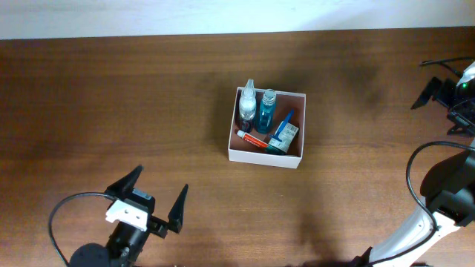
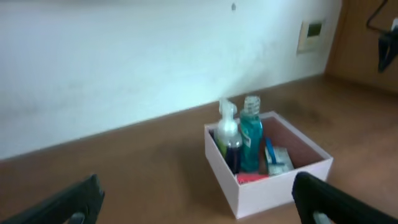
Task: Pack container
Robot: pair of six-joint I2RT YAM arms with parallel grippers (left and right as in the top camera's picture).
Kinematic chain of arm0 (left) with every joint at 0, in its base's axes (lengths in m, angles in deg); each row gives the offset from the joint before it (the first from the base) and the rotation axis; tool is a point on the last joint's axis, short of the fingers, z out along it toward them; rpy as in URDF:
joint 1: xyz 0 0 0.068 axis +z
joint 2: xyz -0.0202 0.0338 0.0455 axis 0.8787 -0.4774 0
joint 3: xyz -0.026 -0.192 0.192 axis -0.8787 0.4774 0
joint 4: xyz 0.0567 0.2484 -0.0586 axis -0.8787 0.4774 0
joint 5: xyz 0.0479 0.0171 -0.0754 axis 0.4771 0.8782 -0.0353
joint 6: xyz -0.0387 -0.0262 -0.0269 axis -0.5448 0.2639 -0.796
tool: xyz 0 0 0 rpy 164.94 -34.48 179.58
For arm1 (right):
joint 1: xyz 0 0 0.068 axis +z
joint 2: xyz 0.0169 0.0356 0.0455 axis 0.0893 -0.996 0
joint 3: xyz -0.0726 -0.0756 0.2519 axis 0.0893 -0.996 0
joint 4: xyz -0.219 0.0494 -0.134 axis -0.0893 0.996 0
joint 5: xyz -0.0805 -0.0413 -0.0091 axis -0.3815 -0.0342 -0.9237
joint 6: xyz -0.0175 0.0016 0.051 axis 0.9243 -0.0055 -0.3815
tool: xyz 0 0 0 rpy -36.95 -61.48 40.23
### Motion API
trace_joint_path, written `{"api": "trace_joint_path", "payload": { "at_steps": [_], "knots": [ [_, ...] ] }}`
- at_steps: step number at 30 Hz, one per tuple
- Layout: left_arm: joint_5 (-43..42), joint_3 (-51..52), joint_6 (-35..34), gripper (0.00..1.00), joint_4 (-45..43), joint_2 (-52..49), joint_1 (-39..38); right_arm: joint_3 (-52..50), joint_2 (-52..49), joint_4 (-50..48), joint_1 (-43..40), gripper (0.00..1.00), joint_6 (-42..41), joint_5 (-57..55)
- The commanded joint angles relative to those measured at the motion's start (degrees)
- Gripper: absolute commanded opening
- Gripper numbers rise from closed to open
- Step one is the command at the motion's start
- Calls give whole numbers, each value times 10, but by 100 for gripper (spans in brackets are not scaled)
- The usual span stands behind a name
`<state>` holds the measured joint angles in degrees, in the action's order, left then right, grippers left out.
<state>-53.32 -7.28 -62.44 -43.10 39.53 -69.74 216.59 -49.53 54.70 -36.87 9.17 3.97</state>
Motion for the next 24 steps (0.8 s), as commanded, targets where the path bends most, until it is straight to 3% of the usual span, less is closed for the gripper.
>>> {"api": "trace_joint_path", "payload": {
  "at_steps": [1, 9, 24],
  "knots": [
    [-9, 21, 7, 100, -35, 17, 3, -1, 1, -2, -2, 99, 6, -5],
    [-9, 73, 7, 99, -96, 69, 3, -1, 1, -2, -2, 99, 6, -5],
    [-9, 149, 7, 99, -217, 68, 21, -1, 1, -2, -2, 99, 6, -5]
  ]
}}
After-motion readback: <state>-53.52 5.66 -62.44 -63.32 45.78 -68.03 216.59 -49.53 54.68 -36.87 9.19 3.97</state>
